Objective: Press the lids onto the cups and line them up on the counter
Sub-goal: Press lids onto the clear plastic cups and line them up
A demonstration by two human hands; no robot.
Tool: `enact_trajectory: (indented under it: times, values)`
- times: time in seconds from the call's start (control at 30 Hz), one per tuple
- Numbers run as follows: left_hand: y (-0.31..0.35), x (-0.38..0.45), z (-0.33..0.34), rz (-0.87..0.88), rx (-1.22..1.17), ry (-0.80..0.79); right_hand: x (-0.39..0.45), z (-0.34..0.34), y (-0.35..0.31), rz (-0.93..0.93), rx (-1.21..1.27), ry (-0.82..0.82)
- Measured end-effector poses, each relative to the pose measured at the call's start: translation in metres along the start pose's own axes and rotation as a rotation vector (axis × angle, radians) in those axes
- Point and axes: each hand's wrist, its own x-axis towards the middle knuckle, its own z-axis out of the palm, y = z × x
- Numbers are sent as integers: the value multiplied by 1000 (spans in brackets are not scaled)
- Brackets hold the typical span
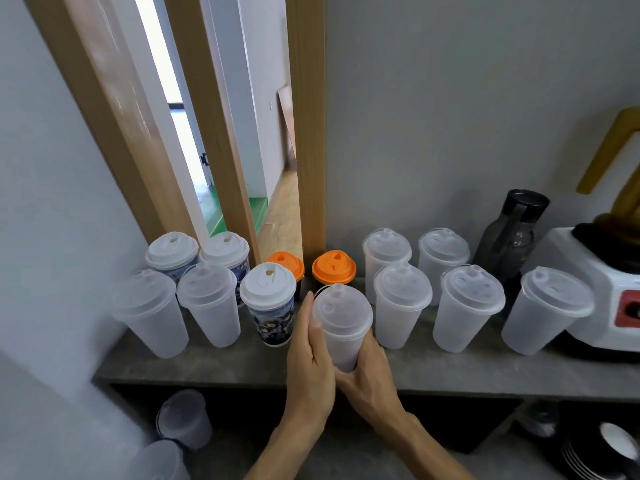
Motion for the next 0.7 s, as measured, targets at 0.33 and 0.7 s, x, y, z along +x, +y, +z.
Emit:
enact_trajectory:
  times: [0.33,0.7]
  values:
    - [-5,-3,-13,115,41,-144,0,3,4,18,-33,-15]
    - [5,-7,-1,86,141,-5,-9,14,9,62,-209,24]
